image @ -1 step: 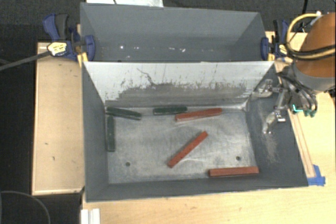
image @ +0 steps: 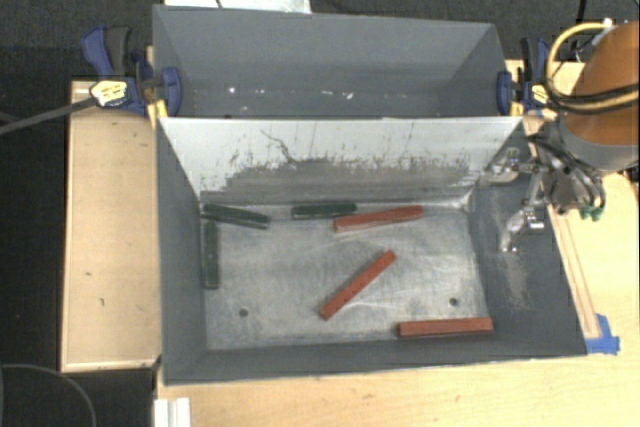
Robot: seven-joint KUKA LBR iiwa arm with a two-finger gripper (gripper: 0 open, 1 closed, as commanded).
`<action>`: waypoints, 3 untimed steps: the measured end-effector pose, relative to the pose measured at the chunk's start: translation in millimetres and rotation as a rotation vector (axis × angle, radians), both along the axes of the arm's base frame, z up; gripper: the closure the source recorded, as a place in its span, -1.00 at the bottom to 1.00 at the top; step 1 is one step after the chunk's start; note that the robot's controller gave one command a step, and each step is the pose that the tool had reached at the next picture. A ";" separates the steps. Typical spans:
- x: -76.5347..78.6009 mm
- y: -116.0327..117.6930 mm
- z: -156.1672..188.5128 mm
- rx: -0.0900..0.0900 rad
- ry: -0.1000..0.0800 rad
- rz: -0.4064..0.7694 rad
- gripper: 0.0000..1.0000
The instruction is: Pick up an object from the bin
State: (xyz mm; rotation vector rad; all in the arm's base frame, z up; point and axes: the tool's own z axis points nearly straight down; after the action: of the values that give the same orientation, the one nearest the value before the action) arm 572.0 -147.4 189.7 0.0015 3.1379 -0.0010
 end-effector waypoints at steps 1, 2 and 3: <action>3.0 39.2 -51.4 -0.001 -0.004 0.081 -1.00; -11.8 60.4 -103.3 0.001 -0.001 0.024 -1.00; -4.6 78.0 -104.4 0.001 0.005 -0.026 -1.00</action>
Offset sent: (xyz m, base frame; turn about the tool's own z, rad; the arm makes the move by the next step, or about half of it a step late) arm -0.0191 0.0666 -0.1197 -0.0017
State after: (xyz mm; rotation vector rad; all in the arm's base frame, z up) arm 567.4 -69.4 85.3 0.0426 3.1425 -0.0003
